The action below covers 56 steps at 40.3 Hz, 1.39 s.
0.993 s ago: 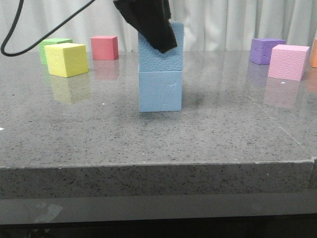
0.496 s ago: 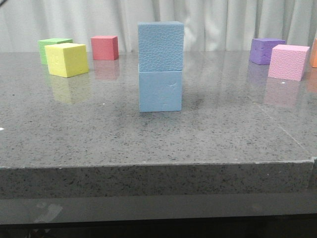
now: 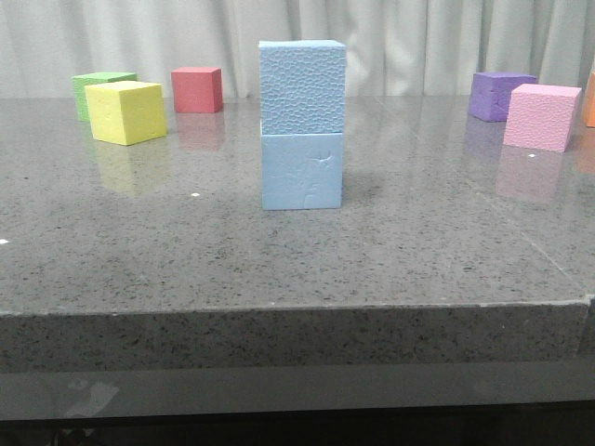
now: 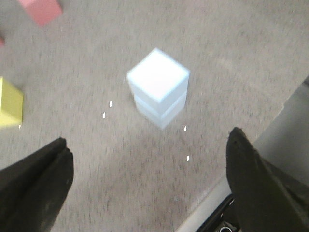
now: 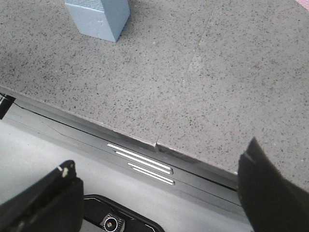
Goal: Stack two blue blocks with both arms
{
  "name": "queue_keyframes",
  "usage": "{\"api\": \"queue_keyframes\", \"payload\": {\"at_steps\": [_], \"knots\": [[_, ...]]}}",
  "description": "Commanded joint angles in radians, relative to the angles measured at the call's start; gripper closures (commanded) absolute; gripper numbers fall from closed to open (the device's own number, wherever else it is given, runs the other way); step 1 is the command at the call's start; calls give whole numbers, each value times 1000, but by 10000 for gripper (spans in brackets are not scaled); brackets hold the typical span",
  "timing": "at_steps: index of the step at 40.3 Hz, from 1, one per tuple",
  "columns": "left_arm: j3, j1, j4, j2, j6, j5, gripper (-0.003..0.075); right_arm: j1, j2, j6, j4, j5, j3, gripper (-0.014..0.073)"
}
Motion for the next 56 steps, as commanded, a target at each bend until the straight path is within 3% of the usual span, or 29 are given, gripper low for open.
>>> {"api": "queue_keyframes", "payload": {"at_steps": [1, 7, 14, 22, 30, 33, 40, 45, 46, 56], "knots": [[151, -2, 58, -147, -84, -126, 100, -6, 2, -4, 1, -66, -26, -54], [386, -2, 159, -318, -223, -229, 100, -6, 2, -4, 1, -61, -25, -54], [602, -2, 149, -495, -228, -296, 100, -6, 2, -4, 1, -63, -25, -54], [733, -2, 129, -593, -228, -379, 100, -6, 2, -4, 1, -64, -25, -54], [754, -2, 129, -600, -225, -400, 126, -6, 2, -4, 1, -66, -25, -30], [754, -2, 131, -600, -224, -400, 218, -6, 2, -4, 1, -67, -25, 52], [754, -2, 133, -600, -224, -430, 522, -6, 2, -4, 1, -68, -25, 438], [754, -2, 133, -600, -224, -460, 710, -6, 2, -4, 1, -68, -25, 638], [754, -2, 133, -600, -224, -465, 741, -6, 2, -4, 1, -68, -25, 660], [754, -2, 133, -600, -224, -467, 739, -6, 2, -4, 1, -68, -25, 661]]}}
